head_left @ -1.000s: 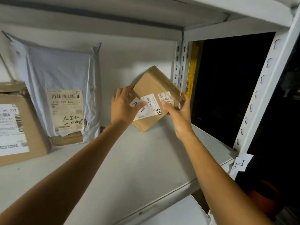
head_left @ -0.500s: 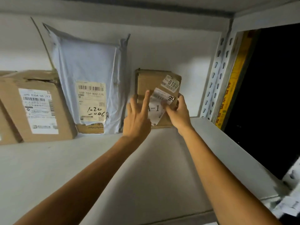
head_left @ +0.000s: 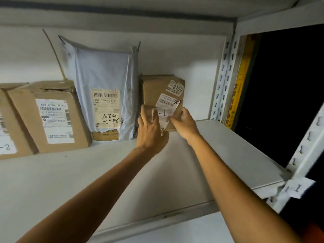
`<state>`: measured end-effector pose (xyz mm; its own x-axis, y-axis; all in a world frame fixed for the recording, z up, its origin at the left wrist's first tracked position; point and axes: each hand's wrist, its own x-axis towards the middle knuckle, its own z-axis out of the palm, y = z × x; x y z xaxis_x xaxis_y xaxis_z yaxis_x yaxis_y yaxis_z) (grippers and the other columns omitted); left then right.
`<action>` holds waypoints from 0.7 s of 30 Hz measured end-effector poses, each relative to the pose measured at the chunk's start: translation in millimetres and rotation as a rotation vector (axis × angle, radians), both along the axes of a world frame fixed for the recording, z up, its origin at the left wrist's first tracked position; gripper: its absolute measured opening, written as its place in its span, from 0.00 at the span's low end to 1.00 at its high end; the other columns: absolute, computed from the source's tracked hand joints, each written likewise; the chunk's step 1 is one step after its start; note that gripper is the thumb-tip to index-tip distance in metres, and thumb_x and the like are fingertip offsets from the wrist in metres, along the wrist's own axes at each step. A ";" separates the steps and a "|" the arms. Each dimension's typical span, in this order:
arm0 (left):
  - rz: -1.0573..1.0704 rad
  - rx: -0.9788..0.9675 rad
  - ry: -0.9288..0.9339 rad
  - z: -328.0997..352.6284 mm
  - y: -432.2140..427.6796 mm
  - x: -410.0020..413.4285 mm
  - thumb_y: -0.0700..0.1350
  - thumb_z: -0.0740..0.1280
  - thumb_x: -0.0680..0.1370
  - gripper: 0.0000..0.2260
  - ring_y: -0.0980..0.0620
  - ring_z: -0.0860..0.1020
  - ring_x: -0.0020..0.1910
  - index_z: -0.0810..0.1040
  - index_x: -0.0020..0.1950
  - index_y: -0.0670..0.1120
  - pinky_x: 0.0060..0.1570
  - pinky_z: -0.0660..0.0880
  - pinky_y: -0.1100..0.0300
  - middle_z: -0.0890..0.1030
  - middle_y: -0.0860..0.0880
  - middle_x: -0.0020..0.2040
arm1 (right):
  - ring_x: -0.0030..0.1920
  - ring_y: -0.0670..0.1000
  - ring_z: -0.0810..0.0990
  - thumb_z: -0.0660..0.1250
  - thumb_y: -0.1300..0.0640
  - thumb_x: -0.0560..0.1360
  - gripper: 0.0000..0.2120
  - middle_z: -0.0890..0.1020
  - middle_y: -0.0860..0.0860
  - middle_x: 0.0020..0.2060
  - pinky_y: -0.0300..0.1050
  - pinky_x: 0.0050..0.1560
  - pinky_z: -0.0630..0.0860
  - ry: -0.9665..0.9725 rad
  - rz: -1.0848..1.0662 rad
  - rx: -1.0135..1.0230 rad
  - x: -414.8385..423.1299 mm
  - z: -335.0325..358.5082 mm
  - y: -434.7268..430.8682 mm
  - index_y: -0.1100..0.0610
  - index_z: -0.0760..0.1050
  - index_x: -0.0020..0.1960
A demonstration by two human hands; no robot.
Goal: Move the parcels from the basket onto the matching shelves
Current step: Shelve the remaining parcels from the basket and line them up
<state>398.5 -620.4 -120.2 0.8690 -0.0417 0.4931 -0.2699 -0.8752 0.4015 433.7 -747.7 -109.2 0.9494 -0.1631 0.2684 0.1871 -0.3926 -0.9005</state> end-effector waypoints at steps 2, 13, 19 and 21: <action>-0.035 0.023 0.006 0.3 6.5 -6.5 0.47 0.66 0.72 0.34 0.37 0.51 0.73 0.56 0.76 0.49 0.68 0.62 0.45 0.40 0.42 0.77 | 0.63 0.53 0.76 0.68 0.50 0.76 0.23 0.77 0.51 0.63 0.45 0.62 0.72 -0.004 -0.006 -0.038 -17.8 0.4 0.0 0.54 0.70 0.69; -0.566 0.214 0.070 1.3 27.3 -67.2 0.50 0.63 0.76 0.22 0.44 0.63 0.70 0.67 0.71 0.52 0.69 0.60 0.49 0.68 0.48 0.70 | 0.67 0.57 0.71 0.65 0.44 0.77 0.27 0.74 0.52 0.68 0.50 0.63 0.70 0.056 -0.540 -0.468 -168.7 -23.3 -2.9 0.52 0.67 0.73; -0.862 0.317 0.190 7.6 6.5 -127.8 0.50 0.62 0.78 0.24 0.42 0.65 0.69 0.62 0.73 0.54 0.68 0.61 0.48 0.67 0.47 0.71 | 0.71 0.59 0.65 0.64 0.37 0.74 0.35 0.66 0.53 0.73 0.56 0.69 0.67 0.217 -0.683 -0.464 -286.4 -34.5 -19.5 0.49 0.59 0.76; -0.968 0.309 0.257 4.0 -8.6 -158.6 0.51 0.63 0.79 0.24 0.43 0.66 0.69 0.60 0.74 0.55 0.68 0.63 0.46 0.67 0.47 0.72 | 0.74 0.58 0.62 0.65 0.36 0.73 0.37 0.61 0.53 0.75 0.55 0.71 0.64 0.271 -0.694 -0.417 -334.0 -38.9 -27.7 0.46 0.56 0.77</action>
